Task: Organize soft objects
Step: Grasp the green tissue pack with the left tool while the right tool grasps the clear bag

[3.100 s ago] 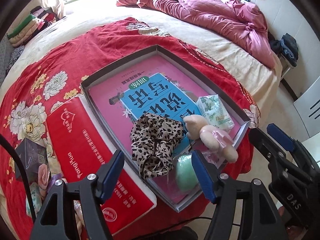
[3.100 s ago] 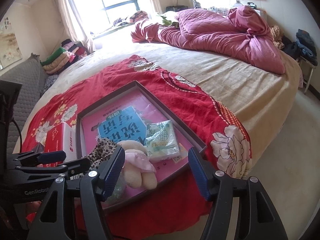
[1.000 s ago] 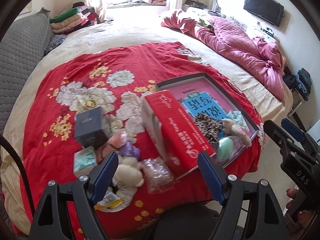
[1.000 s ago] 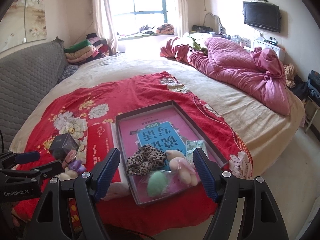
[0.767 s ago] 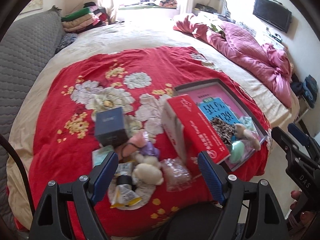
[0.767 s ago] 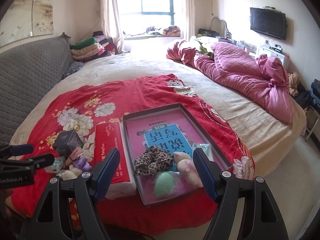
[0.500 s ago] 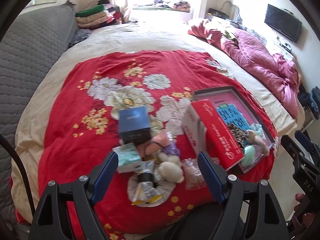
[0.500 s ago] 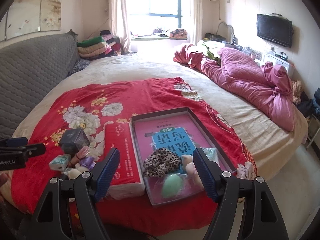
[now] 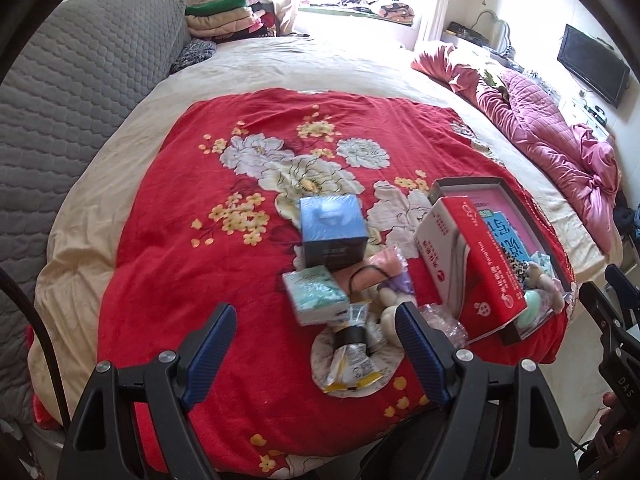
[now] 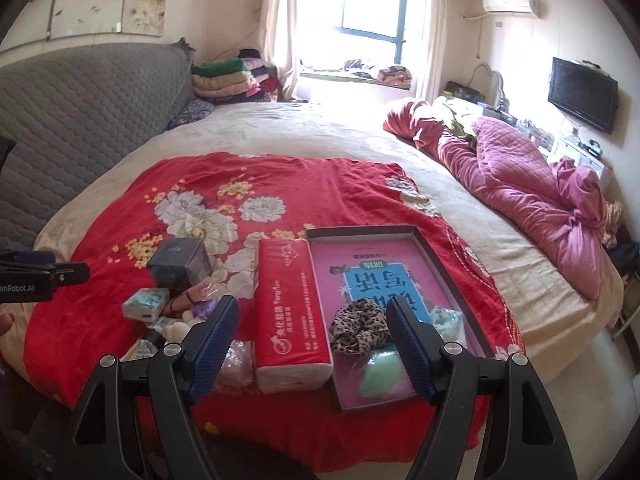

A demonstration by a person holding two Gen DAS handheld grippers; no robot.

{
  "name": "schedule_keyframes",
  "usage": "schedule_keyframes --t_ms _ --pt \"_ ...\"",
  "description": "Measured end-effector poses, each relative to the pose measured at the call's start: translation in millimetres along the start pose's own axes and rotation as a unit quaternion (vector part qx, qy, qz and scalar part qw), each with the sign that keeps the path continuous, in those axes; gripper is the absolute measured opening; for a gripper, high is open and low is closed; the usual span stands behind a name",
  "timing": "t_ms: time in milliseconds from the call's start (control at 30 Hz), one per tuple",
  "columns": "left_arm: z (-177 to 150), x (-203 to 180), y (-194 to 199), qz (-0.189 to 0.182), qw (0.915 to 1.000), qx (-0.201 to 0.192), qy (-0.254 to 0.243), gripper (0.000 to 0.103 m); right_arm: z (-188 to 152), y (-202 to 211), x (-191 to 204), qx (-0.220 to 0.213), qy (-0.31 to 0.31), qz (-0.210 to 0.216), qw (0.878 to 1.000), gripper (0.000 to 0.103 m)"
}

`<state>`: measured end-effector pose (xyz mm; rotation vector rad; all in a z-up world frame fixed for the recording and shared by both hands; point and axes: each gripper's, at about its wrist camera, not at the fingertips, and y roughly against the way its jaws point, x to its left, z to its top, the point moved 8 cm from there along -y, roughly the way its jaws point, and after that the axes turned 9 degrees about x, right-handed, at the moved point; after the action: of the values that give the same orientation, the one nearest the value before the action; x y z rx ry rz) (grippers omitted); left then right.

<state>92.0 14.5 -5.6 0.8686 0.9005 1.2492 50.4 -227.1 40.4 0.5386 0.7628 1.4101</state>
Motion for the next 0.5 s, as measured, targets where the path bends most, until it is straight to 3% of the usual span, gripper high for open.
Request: schedule_keyframes --t_ms 500 --pt "-21 40 -35 0.012 0.9986 0.038 0.034 0.081 -17 -23 51 0.037 0.079 0.011 0.996 0.077"
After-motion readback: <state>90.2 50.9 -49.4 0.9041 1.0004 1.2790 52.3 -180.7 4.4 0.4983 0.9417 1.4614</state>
